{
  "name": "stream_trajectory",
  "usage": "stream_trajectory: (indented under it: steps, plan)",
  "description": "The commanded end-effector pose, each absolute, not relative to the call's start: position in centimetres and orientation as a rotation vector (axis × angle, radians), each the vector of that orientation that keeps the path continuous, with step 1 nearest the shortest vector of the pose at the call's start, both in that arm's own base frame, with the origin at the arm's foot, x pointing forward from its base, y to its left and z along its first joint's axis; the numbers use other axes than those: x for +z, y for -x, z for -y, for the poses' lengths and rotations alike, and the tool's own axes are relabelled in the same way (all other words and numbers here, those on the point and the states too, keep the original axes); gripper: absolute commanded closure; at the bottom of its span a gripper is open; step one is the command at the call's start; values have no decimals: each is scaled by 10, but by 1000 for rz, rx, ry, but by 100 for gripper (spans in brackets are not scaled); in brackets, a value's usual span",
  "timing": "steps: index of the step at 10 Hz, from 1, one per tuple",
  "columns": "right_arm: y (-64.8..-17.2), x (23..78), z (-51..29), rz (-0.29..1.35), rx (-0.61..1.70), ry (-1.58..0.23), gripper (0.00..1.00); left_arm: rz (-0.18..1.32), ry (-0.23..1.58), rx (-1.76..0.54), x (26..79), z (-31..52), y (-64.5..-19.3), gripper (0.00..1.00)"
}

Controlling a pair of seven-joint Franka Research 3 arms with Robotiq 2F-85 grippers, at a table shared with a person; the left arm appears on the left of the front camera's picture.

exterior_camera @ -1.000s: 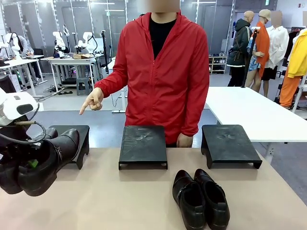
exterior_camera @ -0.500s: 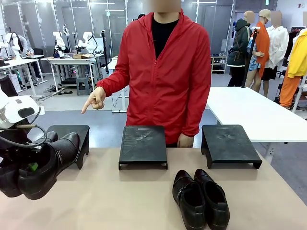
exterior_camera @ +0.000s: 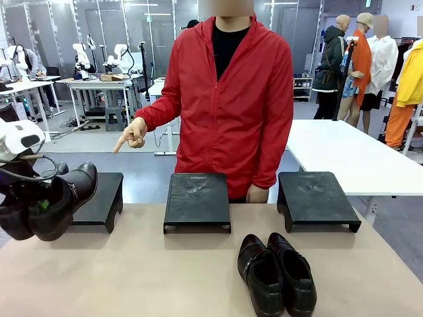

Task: Place the shoes on the stand as instructed by the person.
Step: Pick up one pair of Shoes and place it on the Shoes Stand indicated by the person.

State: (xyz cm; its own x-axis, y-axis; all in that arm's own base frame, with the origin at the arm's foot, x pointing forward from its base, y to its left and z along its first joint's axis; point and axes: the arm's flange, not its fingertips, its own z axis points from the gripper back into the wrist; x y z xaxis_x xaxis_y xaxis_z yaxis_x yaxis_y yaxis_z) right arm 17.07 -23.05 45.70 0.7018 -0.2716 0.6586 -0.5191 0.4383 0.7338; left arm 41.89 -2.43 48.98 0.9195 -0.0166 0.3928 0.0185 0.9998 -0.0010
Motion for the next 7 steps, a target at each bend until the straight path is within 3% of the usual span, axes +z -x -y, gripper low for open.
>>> stream_trajectory:
  steps: [1, 4, 7]
  plan:
    - [-170, 459, 231, 845, 191, -1139, 0, 475, -78, -106, 487, 10, -472, 92]
    - [-170, 459, 231, 845, 191, -1139, 0, 515, -51, -138, 463, -9, -531, 92]
    - [-170, 459, 231, 845, 191, -1139, 0, 534, 16, -131, 450, -8, -551, 92]
